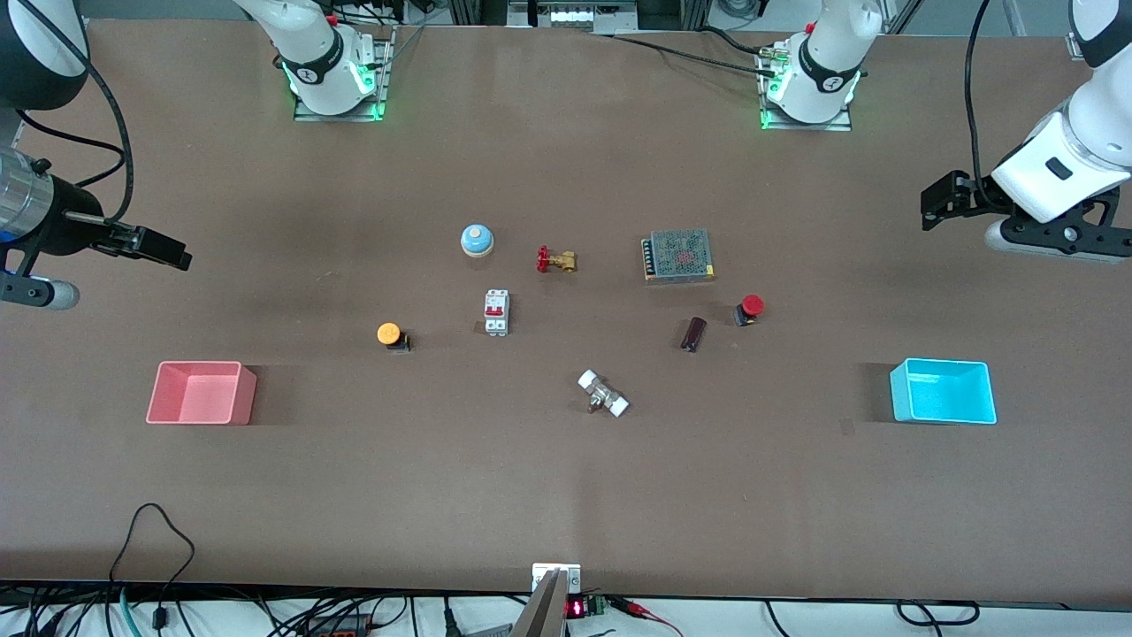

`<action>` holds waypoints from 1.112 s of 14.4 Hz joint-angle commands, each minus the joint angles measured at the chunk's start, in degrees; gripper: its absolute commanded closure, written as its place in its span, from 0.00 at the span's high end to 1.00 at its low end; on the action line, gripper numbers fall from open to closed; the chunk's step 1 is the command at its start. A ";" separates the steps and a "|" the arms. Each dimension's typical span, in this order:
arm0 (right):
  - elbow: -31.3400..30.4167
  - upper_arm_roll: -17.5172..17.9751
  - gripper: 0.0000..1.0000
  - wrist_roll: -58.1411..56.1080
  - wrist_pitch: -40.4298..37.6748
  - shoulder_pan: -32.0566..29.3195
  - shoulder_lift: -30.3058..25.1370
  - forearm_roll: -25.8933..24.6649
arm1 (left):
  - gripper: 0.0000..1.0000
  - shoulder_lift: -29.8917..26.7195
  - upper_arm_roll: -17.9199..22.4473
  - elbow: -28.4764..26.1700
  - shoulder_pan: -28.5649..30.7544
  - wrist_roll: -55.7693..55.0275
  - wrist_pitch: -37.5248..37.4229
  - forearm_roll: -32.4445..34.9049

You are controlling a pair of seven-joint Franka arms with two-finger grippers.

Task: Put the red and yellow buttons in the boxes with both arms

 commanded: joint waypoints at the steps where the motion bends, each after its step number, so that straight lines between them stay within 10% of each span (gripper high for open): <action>1: -1.09 1.05 1.00 -0.64 0.21 -0.46 -0.10 1.13 | 1.00 0.38 0.72 1.22 -0.58 0.55 -1.25 -1.14; 12: -13.39 8.52 1.00 0.33 19.08 -0.46 5.52 0.78 | 1.00 10.29 -3.75 0.34 -1.99 -7.92 -3.90 -2.02; 16: -16.21 9.40 1.00 6.20 28.67 2.08 9.29 -0.01 | 1.00 12.68 -7.53 -6.93 -2.43 -16.99 10.13 -2.19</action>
